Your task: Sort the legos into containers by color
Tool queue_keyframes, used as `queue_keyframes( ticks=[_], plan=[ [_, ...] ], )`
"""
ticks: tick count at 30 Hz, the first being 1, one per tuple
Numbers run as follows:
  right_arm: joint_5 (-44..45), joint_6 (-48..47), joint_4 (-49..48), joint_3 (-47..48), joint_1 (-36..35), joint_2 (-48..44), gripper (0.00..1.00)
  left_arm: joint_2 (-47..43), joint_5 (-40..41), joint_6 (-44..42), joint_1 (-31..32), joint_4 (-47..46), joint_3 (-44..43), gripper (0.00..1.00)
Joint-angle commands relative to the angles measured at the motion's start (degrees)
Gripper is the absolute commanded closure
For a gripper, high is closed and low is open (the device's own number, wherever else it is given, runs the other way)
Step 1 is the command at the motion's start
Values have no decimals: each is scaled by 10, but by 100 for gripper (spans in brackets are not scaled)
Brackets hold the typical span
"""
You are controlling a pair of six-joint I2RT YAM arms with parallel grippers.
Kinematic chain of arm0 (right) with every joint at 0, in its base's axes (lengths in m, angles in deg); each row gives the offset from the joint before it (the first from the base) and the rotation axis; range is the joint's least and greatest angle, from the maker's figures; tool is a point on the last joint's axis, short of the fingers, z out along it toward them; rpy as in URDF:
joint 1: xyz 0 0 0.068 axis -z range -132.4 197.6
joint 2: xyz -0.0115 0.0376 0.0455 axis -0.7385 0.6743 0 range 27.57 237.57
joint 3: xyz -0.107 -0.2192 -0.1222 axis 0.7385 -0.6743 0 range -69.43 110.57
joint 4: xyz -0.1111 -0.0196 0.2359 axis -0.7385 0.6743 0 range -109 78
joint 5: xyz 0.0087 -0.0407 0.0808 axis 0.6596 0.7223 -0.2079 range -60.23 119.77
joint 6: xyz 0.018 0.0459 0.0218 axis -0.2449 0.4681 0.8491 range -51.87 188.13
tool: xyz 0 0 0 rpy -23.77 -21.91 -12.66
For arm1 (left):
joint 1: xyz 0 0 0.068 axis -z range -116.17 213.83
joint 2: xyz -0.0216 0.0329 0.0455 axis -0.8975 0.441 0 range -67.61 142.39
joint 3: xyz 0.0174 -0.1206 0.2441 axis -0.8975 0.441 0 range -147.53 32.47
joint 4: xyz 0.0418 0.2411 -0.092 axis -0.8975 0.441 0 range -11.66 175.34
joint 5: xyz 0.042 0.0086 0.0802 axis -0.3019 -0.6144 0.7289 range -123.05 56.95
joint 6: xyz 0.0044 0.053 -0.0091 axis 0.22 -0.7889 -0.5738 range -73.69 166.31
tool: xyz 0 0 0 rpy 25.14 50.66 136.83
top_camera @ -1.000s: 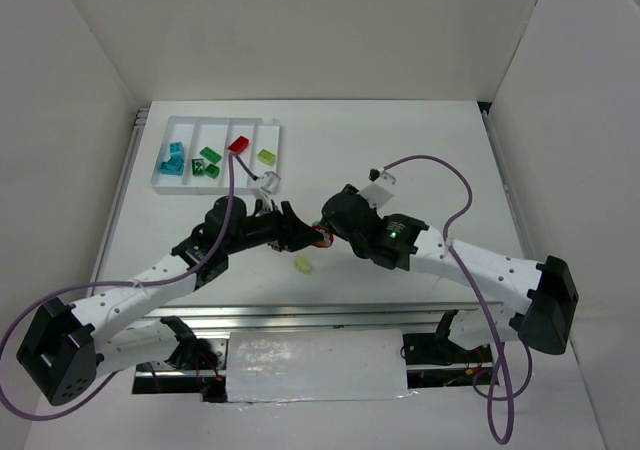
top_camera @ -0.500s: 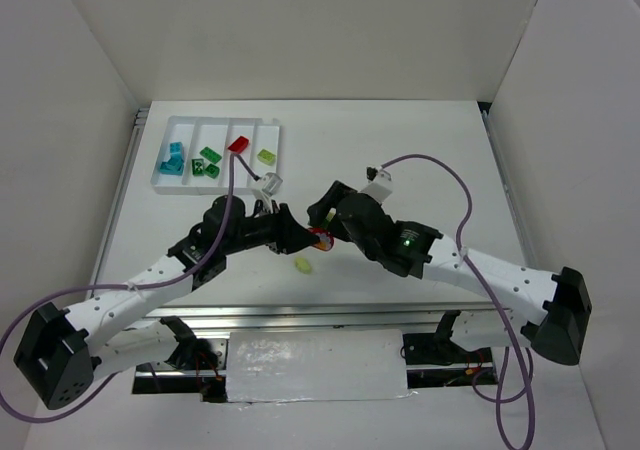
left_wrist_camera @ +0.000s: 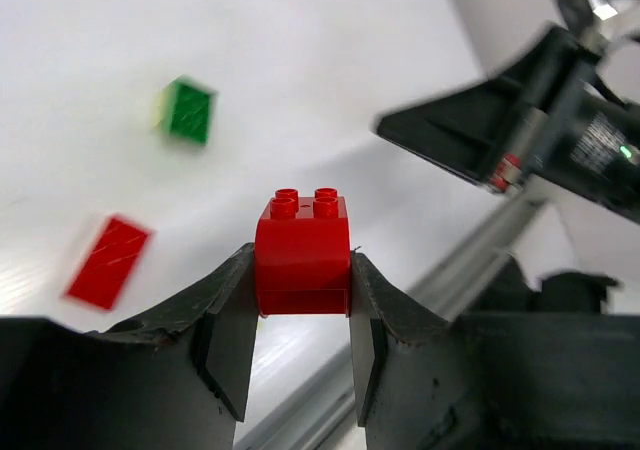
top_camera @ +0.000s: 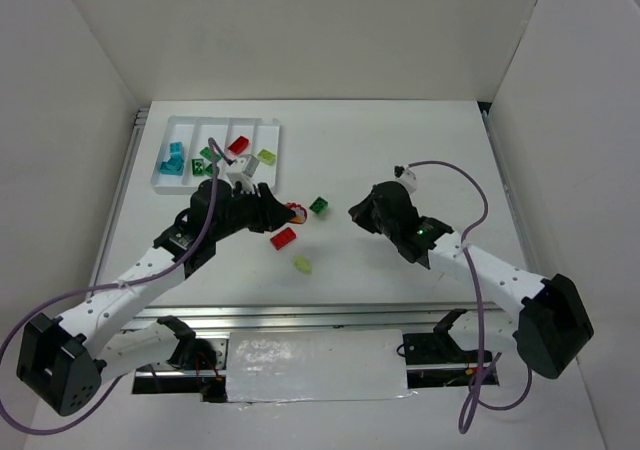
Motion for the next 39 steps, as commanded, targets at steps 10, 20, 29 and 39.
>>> queue_keyframes(
  ticks=[10, 20, 29, 39],
  plan=[
    [-40, 9, -46, -65, 8, -22, 100, 78, 281, 2, -139, 161, -159, 100],
    [-78, -22, -8, -103, 5, -124, 98, 403, 283, 17, -263, 161, -384, 89],
    [-86, -42, 8, -118, 2, -167, 96, 547, 270, -2, -264, 198, -503, 39],
    [-92, -61, 15, -105, 2, -162, 96, 414, 257, -14, -232, 201, -428, 1]
  ],
)
